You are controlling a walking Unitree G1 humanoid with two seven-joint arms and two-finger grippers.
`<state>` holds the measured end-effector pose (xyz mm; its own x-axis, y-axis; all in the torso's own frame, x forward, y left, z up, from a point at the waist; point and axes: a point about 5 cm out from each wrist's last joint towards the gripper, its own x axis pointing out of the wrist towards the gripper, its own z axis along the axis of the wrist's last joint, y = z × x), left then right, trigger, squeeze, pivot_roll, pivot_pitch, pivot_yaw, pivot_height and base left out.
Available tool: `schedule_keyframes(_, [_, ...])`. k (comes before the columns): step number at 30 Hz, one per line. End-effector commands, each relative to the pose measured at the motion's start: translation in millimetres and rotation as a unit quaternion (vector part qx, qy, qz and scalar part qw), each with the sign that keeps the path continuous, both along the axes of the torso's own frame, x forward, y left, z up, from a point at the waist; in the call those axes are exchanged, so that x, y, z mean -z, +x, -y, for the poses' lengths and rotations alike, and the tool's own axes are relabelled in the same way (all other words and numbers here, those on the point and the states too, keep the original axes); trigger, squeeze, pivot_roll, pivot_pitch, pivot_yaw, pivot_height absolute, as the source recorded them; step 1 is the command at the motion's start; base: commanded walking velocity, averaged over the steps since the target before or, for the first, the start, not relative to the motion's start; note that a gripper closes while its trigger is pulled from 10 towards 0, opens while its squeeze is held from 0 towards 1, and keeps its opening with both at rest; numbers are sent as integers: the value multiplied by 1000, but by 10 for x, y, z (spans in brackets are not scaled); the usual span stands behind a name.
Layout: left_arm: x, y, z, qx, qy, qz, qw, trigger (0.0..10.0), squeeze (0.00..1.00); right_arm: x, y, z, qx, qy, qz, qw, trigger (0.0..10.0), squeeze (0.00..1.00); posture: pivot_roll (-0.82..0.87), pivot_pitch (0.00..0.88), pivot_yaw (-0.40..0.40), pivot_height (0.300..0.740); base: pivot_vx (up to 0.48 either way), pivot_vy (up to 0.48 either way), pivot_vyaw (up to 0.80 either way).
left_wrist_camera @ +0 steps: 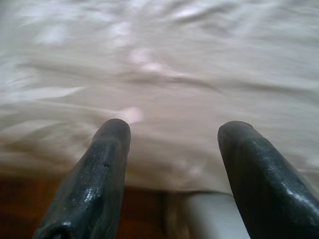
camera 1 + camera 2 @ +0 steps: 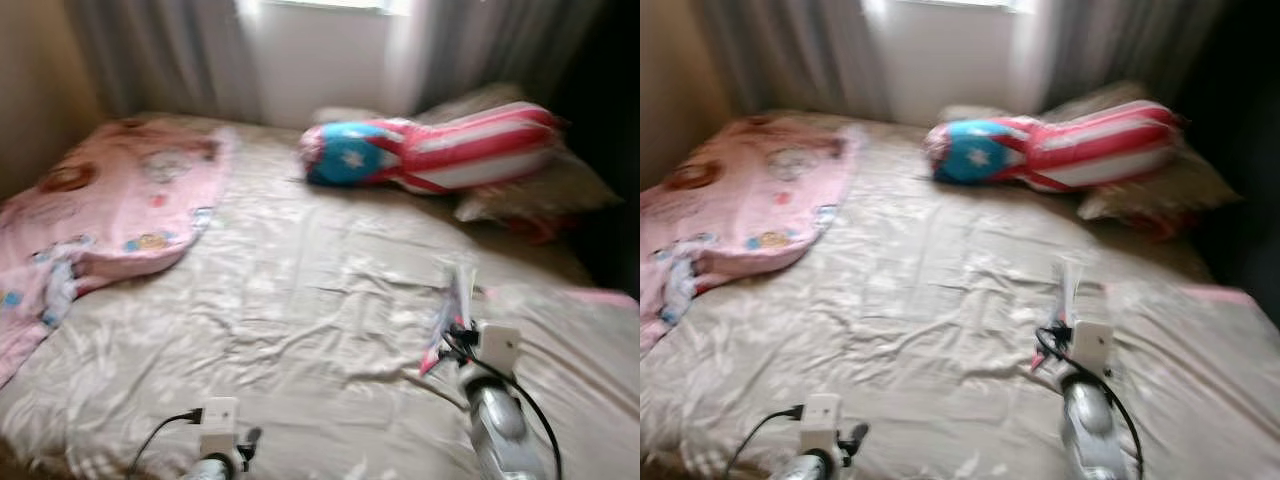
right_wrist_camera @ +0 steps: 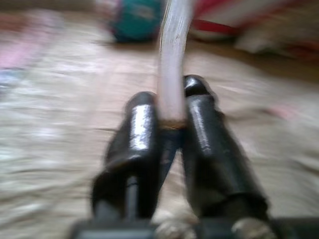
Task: Clean up the room
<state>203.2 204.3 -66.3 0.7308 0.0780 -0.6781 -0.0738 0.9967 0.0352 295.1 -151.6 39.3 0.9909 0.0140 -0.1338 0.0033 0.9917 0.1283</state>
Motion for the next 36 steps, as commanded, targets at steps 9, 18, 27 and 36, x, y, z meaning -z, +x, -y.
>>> schedule_keyframes(9, [-213, 297, 198, 21, -35, 99, 994, 10000, 0, -2, -39, 123, 11, -7, 7, 1000, 10000, 0, -45, 0, -49, 739, 0, 0, 0])
schedule_keyframes(18, [-386, 349, 124, 23, -32, 189, 981, 10000, 0, -9, -59, 135, 25, -1, 13, 1000, 10000, 0, -48, 0, -36, 739, 0, 0, 0])
schedule_keyframes(27, [-718, 396, 22, 13, -11, 304, 952, 10000, 0, -42, -127, 135, 17, -9, 29, 999, 10000, 0, -60, 0, -38, 739, 0, 0, 0])
schedule_keyframes(36, [-837, 460, 147, 25, -21, 327, 945, 10000, 0, -52, -138, 102, 7, -3, 23, 1000, 10000, 0, -62, 0, -42, 739, 0, 0, 0])
